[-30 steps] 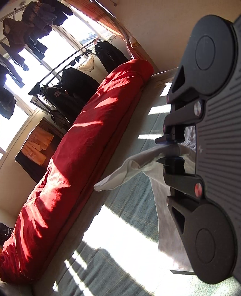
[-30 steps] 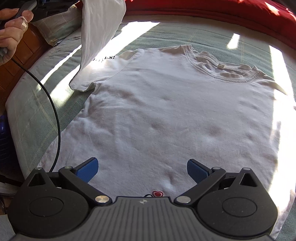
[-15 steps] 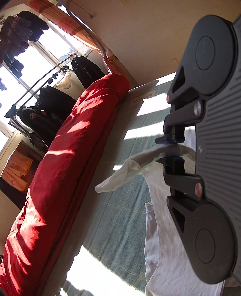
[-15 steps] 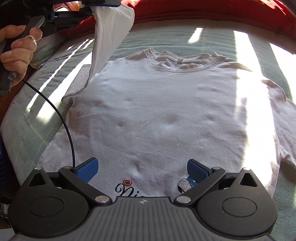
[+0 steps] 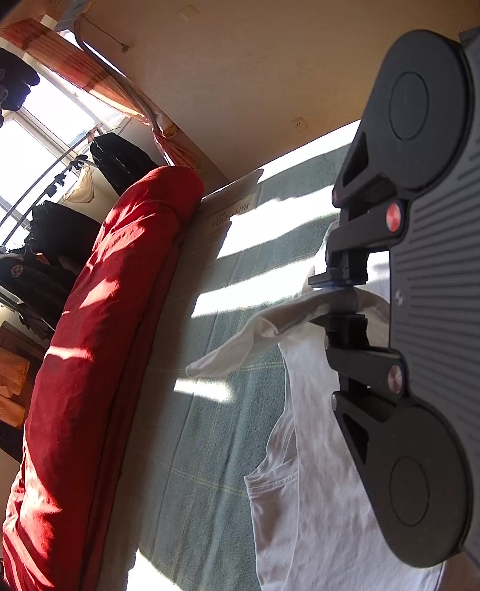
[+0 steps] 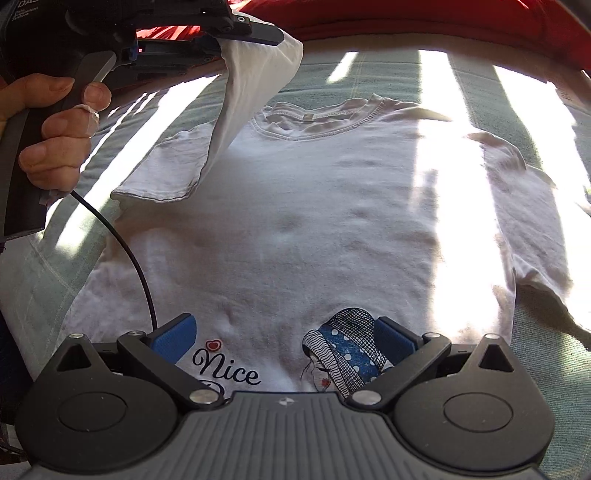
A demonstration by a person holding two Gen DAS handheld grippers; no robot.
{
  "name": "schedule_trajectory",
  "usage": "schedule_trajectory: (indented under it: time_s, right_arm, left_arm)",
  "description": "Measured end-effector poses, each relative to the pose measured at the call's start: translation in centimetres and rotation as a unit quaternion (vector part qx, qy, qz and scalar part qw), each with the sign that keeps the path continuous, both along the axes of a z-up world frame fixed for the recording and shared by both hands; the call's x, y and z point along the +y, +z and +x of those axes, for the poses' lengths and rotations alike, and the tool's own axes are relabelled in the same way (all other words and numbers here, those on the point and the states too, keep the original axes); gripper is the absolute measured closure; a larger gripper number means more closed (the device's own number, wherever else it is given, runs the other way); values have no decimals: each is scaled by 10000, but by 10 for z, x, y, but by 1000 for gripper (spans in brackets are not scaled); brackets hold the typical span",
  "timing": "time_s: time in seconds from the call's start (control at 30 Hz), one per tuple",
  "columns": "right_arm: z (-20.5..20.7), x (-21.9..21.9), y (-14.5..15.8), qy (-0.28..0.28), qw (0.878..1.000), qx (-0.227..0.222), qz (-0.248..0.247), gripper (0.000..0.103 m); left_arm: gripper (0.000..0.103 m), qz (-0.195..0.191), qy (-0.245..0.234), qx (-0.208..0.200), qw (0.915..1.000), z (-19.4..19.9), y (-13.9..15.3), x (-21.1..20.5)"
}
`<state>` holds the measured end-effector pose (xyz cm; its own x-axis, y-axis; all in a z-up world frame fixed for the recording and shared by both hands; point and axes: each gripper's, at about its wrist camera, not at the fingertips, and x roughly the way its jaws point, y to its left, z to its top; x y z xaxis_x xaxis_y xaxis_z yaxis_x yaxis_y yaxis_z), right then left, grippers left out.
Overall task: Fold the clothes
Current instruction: 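Carry the held sleeve and shirt side across the shirt body with the left tool, then open the left tool, laying the folded side onto the shirt body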
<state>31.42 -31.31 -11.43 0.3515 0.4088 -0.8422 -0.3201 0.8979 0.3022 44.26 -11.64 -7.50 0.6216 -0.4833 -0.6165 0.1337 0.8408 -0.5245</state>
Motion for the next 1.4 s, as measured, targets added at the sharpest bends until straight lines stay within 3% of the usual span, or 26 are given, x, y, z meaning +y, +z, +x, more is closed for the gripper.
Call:
schedule_trajectory:
  time_s: [0.43,0.57,0.9,1.1,1.2,1.4]
  right_arm:
    - [-7,-23,-4,-286,9996,13,-41,0]
    - [-10,-26,-5,-346,9994,20,-58,0]
    - [-11,-28,-5,-389,9992,31,-72,0]
    - [-11,-29,-6,-421,9991,44,-83,0]
    - [-10,-29,-7,-465,9989,66,-73,0]
    - [-6,-28,-4,-543,9984,121,-35,0]
  left_arm:
    - [92,837,-532,187,9949,2,-37,-50]
    - [92,1413,-761,139,9869,2,-43,-67]
    - [86,2068,-1288,-177,9697,-6,-44,-93]
    - [77,2172,-1418,-231,9655,-14,-43,-89]
    - [67,2236,-1359,-321,9646,-20,-37,-79]
    - [65,2647,-1137,-469,9565,-40,-26,-38]
